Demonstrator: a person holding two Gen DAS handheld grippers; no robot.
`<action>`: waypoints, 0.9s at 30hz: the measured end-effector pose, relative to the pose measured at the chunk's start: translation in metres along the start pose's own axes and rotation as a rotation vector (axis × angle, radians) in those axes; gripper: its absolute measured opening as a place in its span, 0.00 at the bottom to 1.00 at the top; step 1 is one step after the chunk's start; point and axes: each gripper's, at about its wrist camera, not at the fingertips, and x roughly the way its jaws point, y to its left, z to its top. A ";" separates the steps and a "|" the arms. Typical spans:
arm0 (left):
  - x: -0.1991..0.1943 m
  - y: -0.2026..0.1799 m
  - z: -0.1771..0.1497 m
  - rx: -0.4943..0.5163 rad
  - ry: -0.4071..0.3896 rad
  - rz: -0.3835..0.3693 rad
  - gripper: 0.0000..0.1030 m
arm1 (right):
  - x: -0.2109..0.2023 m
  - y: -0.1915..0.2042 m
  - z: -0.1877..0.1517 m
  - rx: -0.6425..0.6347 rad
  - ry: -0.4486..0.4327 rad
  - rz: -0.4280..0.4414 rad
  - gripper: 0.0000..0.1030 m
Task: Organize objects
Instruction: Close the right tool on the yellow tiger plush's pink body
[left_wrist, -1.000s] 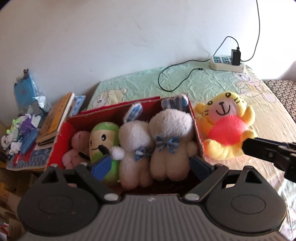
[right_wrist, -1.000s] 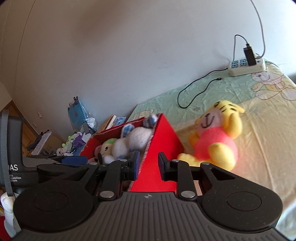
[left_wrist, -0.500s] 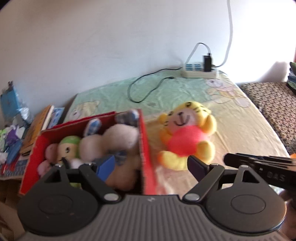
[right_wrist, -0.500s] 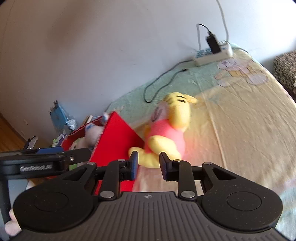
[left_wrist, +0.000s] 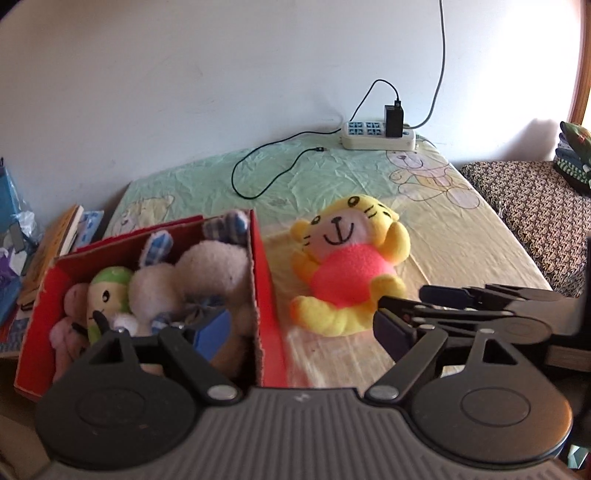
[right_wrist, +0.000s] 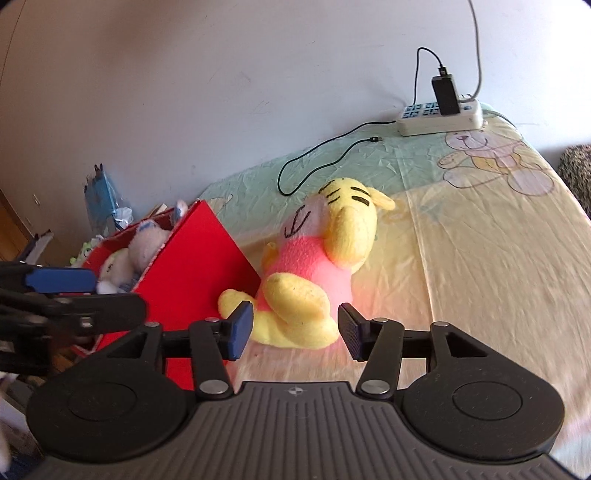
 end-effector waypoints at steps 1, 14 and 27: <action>-0.001 0.001 -0.001 -0.003 -0.002 -0.007 0.84 | 0.004 0.000 0.001 -0.009 -0.001 -0.006 0.52; 0.003 -0.001 0.005 0.020 -0.021 -0.116 0.84 | 0.007 -0.017 0.005 0.052 0.016 0.045 0.22; 0.006 -0.022 0.004 0.061 -0.010 -0.242 0.84 | -0.060 -0.035 -0.028 0.098 0.087 0.083 0.22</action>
